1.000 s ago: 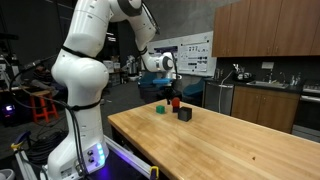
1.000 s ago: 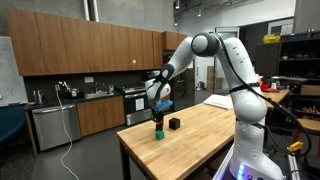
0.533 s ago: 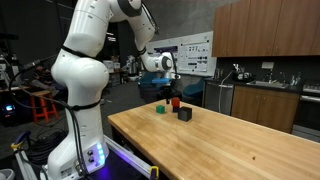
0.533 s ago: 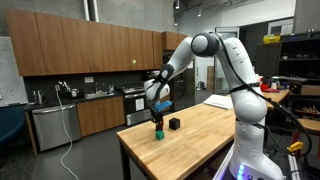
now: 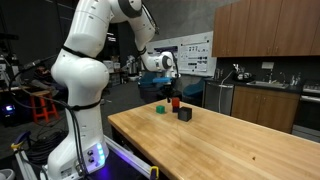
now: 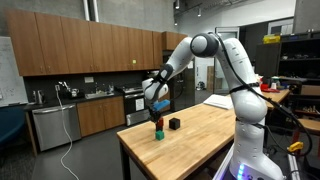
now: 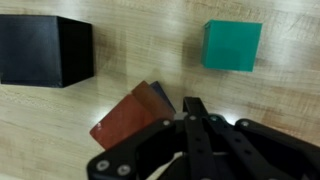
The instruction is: Remove the three blocks from on top of the black block, put them on the table and then put the orange block on the purple block
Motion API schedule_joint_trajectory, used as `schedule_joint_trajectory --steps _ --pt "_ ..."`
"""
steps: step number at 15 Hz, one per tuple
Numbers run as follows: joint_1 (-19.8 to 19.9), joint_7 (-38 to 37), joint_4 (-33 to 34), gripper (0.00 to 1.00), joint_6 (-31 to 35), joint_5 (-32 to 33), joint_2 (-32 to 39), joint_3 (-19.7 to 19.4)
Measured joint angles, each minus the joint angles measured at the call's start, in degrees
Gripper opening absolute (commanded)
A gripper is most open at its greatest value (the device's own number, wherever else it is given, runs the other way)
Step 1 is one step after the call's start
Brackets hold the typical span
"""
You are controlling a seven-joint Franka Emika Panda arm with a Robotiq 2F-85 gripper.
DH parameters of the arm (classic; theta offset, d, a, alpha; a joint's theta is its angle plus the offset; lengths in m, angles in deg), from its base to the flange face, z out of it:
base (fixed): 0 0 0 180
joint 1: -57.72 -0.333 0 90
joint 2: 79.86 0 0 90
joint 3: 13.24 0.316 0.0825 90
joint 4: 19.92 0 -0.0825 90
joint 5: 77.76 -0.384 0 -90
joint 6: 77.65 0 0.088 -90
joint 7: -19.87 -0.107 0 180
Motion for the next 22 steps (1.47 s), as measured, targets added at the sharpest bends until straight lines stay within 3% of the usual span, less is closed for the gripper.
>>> schedule_joint_trajectory --steps 22 --pt "-0.2 1.7 3.4 0.0 0.0 2.8 0.8 -0.1"
